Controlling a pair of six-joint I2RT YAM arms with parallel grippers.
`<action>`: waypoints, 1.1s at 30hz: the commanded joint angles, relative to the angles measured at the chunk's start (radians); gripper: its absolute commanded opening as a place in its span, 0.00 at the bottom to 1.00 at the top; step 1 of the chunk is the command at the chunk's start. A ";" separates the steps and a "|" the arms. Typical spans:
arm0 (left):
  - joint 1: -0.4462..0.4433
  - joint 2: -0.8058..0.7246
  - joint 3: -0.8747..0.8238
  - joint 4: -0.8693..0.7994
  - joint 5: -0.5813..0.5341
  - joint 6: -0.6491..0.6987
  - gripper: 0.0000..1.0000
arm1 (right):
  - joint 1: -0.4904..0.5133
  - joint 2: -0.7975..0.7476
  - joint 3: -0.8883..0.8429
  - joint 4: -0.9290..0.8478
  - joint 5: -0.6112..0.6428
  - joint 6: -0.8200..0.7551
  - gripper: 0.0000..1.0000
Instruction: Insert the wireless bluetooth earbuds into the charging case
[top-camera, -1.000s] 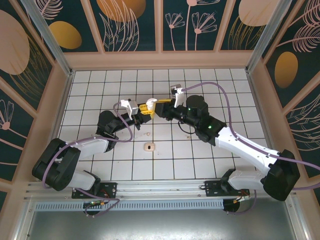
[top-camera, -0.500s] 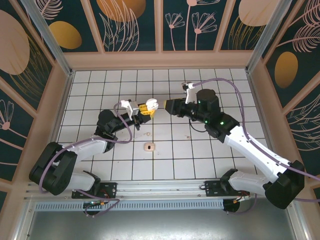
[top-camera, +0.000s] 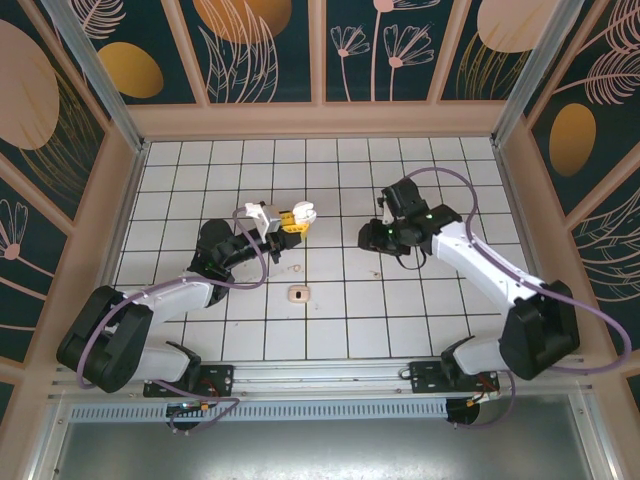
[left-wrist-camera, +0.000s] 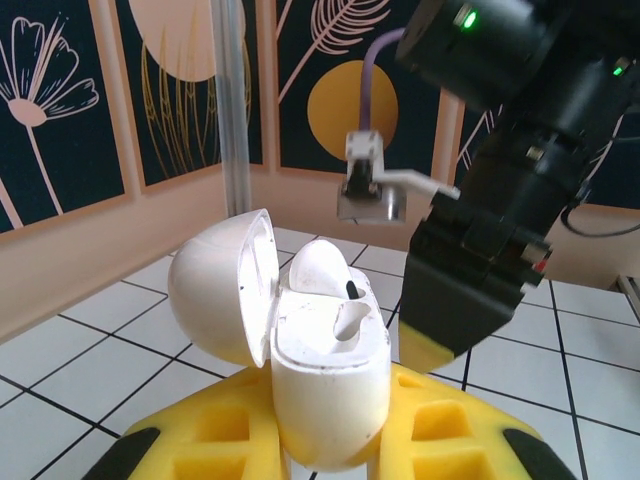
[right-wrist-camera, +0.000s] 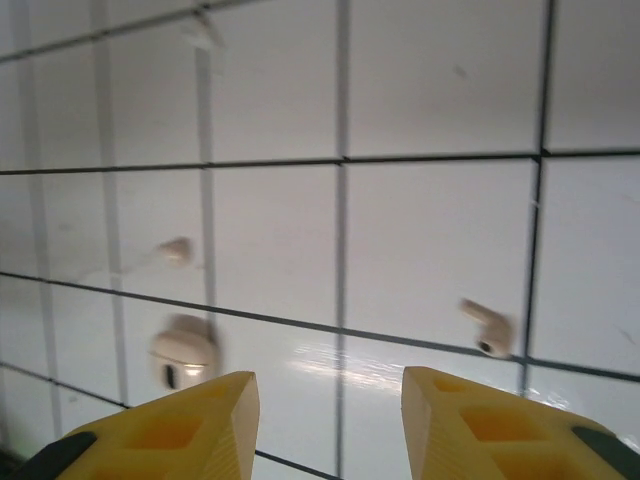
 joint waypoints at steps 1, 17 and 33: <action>-0.005 -0.028 -0.013 -0.003 -0.015 0.022 0.12 | -0.008 0.058 0.005 -0.072 0.017 -0.013 0.43; 0.012 -0.092 -0.128 0.061 -0.247 -0.144 0.14 | 0.027 0.412 0.296 0.048 -0.006 -0.086 0.42; 0.175 -0.196 -0.216 0.021 -0.264 -0.230 0.13 | 0.165 0.942 0.961 -0.147 0.133 -0.206 0.38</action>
